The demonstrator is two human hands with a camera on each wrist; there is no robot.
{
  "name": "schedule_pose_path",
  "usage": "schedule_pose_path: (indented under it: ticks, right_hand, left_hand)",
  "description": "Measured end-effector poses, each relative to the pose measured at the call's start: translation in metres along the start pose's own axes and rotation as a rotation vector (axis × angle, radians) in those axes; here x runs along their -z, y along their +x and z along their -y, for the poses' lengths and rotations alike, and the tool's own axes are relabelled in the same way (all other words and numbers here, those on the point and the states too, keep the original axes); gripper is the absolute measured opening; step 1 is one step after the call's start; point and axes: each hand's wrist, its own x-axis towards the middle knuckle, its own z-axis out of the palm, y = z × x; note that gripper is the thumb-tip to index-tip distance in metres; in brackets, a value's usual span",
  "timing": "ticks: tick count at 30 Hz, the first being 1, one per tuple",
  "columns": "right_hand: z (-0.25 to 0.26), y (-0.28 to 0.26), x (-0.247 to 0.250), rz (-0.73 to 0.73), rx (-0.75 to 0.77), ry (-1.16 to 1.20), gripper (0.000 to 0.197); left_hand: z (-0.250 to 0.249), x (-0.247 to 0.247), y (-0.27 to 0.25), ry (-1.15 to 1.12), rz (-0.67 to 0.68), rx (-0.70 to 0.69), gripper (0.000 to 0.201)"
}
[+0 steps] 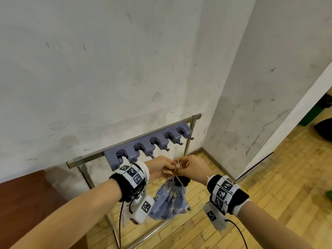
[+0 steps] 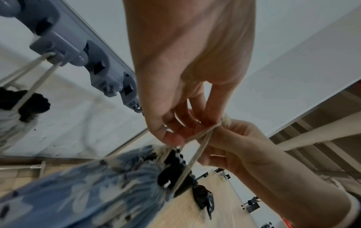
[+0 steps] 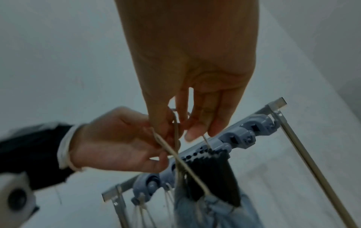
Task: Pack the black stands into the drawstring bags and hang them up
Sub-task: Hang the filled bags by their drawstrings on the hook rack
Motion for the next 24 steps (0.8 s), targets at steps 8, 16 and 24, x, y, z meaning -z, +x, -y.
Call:
schedule_pose_path:
  ticks: [8,16,24]
  right_hand:
    - [-0.01,0.078,0.004,0.229,0.038,-0.063,0.05]
    - [-0.017,0.124,-0.002,0.483,0.123,0.156,0.028]
    - [-0.019,0.145,0.0,0.815,0.032,0.033,0.015]
  left_hand:
    - [-0.032,0.036,0.029,0.171,0.062,0.047,0.025]
    - [-0.028,0.067,0.026,0.207,-0.106,0.108,0.023]
    - [0.001,0.057,0.026,0.119,-0.154,0.228,0.019]
